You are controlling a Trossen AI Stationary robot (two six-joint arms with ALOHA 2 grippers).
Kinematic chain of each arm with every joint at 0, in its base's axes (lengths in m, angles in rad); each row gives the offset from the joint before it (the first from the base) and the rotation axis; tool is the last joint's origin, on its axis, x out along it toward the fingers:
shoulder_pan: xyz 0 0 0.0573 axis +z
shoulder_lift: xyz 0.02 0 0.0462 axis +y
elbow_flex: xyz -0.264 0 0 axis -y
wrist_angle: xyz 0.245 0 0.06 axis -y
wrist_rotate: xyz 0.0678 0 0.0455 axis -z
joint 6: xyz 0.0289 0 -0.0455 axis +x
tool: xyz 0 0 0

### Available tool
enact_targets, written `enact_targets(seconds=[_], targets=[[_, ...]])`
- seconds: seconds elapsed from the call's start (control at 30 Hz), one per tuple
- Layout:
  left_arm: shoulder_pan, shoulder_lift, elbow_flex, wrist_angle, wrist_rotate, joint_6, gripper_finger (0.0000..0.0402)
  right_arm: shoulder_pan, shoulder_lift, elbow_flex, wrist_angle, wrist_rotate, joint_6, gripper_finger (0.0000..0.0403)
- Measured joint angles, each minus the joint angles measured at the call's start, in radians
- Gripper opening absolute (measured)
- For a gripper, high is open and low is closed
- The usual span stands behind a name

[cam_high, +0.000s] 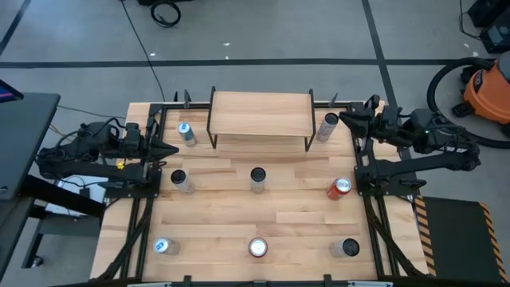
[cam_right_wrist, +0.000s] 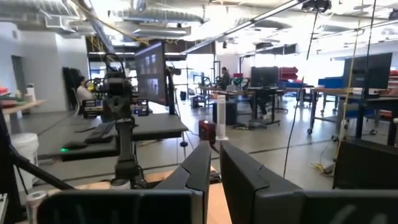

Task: Place canned beverage on shelf
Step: Put the right white pink soda can on the shelf

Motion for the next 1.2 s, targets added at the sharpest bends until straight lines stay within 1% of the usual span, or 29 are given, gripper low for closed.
enact_targets(seconds=[0.13, 0.27, 0.37, 0.5, 0.7, 0.87, 1.2], targets=[[0.0, 0.0, 0.0, -0.025, 0.0, 0.02, 0.0016, 0.0, 0.003, 0.0, -0.003, -0.015, 0.0, 0.0045], [0.0, 0.0, 0.0, -0.03, 0.0, 0.026, 0.0016, 0.0, 0.004, 0.0, -0.004, -0.003, 0.0, 0.0046], [0.0, 0.0, 0.0, -0.03, 0.0, 0.026, 0.0016, 0.0, 0.007, 0.0, -0.011, -0.002, 0.0, 0.0054], [0.0, 0.0, 0.0, -0.03, 0.0, 0.026, 0.0016, 0.0, 0.016, 0.0, -0.05, 0.0, 0.0, 0.0076], [0.0, 0.0, 0.0, -0.03, 0.0, 0.027, 0.0016, 0.0, 0.03, 0.0, -0.129, 0.019, 0.0, 0.0124], [0.0, 0.0, 0.0, -0.03, 0.0, 0.027, 0.0016, 0.0, 0.031, 0.0, -0.136, 0.019, 0.0, 0.0154], [0.0, 0.0, 0.0, -0.039, 0.0, 0.029, 0.0016, 0.0, 0.031, 0.0, -0.136, 0.019, 0.001, 0.0156]])
